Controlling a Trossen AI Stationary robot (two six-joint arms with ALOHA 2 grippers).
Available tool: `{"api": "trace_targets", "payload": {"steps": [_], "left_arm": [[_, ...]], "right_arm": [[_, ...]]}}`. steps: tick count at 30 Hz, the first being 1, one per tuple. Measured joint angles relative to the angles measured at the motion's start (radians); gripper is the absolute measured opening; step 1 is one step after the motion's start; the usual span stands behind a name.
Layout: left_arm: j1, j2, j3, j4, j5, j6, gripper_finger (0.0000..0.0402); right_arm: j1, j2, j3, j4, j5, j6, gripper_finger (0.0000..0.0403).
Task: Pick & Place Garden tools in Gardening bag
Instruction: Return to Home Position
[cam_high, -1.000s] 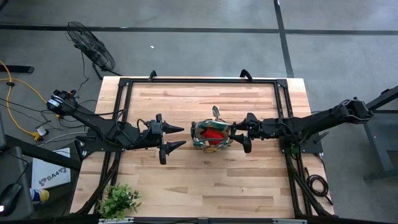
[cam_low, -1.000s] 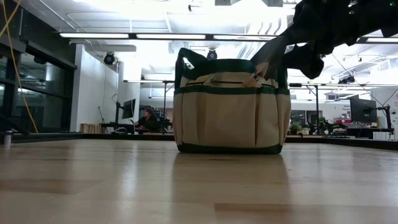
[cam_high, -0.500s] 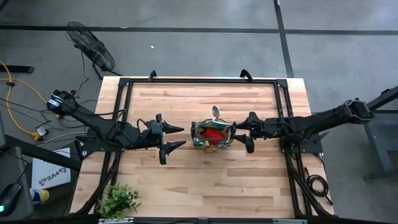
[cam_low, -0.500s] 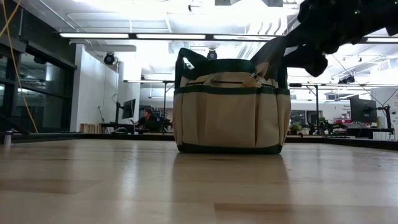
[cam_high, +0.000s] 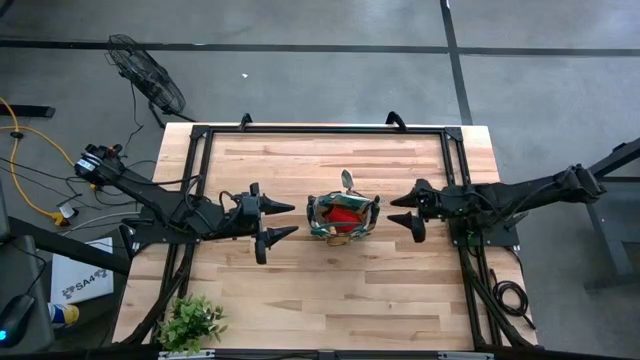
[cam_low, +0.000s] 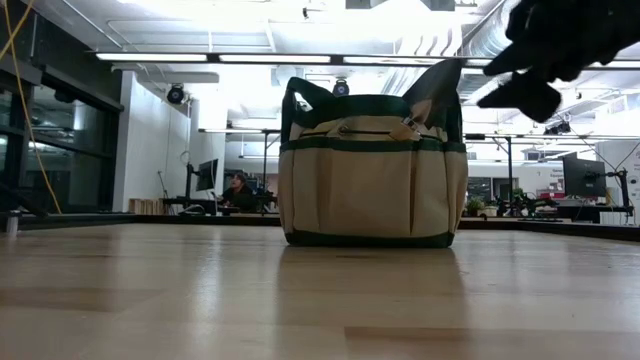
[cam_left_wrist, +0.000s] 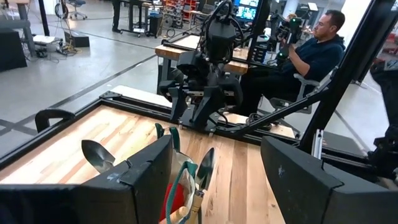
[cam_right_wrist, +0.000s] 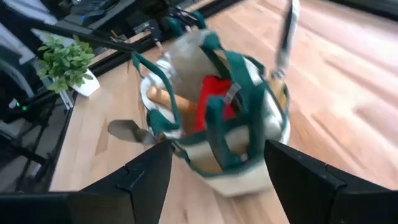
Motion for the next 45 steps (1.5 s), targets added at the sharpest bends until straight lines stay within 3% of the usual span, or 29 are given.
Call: {"api": "trace_targets", "payload": {"steps": [7,14,20,23,27,32,39,45], "left_arm": [[0.0,-0.045,0.001,-0.138,-0.006,-0.094,0.0242],[-0.002,-0.098,0.001,-0.341,0.082,-0.12,0.0242],[-0.043,-0.158,-0.03,-0.474,-0.071,-0.204,0.0242],[-0.083,-0.215,-0.105,-0.418,-0.132,-0.21,0.0242],[-0.141,-0.323,-0.269,-0.285,-0.165,-0.229,0.0242],[-0.191,-0.456,-0.433,-0.042,-0.115,-0.143,0.0242],[-0.196,-0.597,-0.592,0.158,-0.119,-0.041,0.0242],[-0.196,-0.705,-0.798,0.468,0.018,0.011,0.0242]], "right_arm": [[0.0,-0.141,0.0,-0.21,0.016,0.227,0.0248],[0.0,-0.285,0.0,-0.284,-0.073,0.224,0.0248],[0.0,-0.428,0.0,-0.269,0.086,0.177,0.0248],[0.0,-0.485,-0.003,-0.26,0.16,0.166,0.0248],[0.0,-0.543,-0.089,-0.076,0.158,0.127,0.0248],[0.0,-0.564,-0.219,0.238,0.135,0.043,0.0248],[0.0,-0.576,-0.283,0.303,0.132,0.048,0.0248],[0.0,-0.588,-0.408,0.595,0.104,-0.004,0.0248]]}}
